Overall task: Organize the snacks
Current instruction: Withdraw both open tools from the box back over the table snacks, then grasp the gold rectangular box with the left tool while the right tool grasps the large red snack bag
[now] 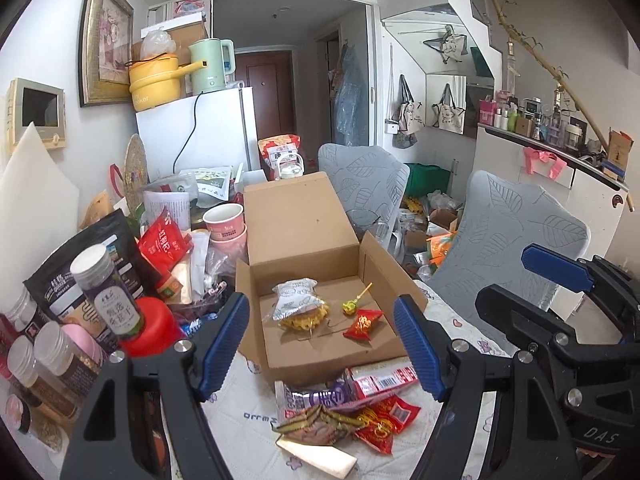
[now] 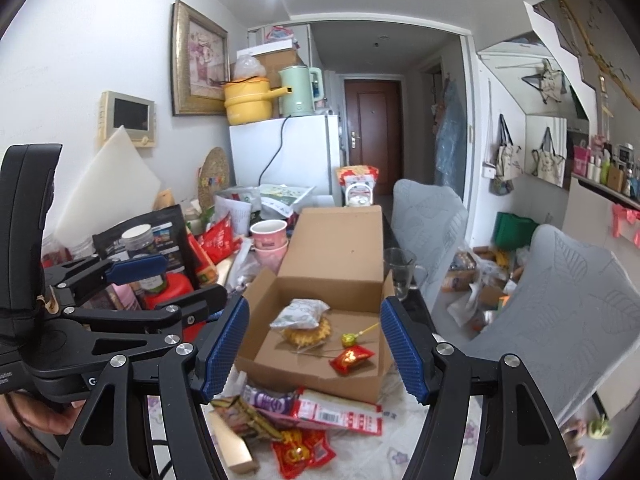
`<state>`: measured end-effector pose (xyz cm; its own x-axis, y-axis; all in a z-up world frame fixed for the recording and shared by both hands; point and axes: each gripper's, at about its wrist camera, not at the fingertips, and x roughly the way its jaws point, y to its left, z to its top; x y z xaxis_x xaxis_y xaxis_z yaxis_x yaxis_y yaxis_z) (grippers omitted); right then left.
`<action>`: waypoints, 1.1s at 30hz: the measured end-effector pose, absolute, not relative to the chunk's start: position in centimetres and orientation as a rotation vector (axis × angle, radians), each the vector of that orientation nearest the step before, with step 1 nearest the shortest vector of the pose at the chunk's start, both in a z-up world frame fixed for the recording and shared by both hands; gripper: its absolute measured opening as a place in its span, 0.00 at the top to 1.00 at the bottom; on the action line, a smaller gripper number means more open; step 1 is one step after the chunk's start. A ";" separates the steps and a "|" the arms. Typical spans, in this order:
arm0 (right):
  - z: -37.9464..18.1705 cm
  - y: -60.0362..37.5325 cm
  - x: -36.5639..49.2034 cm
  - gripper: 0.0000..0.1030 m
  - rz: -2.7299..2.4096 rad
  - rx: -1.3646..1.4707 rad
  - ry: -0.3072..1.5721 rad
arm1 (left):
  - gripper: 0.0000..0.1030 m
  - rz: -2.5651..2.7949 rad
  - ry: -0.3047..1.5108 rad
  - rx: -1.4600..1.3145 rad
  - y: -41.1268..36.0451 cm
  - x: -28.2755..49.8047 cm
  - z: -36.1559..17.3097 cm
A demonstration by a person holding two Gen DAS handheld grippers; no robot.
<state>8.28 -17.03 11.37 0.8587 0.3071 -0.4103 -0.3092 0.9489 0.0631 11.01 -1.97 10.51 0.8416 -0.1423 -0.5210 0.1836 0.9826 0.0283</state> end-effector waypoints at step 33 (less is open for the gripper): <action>1.2 -17.9 1.9 0.33 0.337 0.019 0.592 | 0.28 -0.221 0.714 0.037 -2.4 5.4 -0.1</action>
<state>1.92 -17.93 1.19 0.7771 0.3167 -0.5439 -0.3060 0.9453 0.1133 5.44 -2.41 -0.09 0.7336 -0.1883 -0.6530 0.2136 0.9760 -0.0415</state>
